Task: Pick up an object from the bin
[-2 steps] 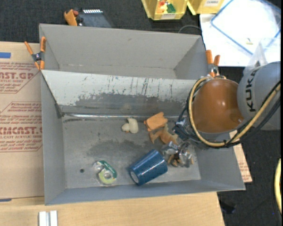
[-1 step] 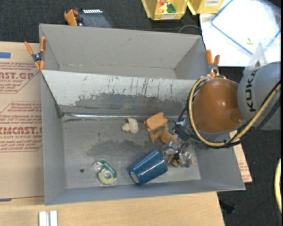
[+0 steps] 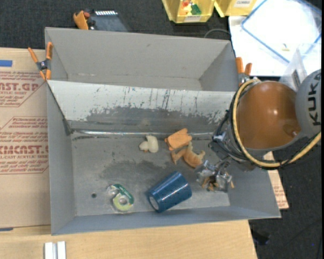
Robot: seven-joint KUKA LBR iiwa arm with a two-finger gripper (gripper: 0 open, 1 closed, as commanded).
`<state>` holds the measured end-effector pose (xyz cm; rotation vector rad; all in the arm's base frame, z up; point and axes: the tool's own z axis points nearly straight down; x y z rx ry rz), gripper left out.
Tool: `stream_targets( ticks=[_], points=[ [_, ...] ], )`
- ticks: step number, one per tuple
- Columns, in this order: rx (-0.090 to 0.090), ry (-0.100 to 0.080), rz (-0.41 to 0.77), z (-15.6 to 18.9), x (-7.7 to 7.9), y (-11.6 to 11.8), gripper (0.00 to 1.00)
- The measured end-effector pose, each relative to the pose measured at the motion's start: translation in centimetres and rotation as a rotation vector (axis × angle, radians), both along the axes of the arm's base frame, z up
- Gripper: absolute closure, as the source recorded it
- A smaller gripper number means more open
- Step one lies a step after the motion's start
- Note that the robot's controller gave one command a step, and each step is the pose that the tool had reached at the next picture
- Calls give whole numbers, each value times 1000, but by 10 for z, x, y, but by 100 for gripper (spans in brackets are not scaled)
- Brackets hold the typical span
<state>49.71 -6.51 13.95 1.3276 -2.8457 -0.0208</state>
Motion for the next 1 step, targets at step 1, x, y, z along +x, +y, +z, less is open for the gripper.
stream_targets(
  ticks=[1],
  points=[
    [0,-6,-27,69,8,-2,100]
  ],
)
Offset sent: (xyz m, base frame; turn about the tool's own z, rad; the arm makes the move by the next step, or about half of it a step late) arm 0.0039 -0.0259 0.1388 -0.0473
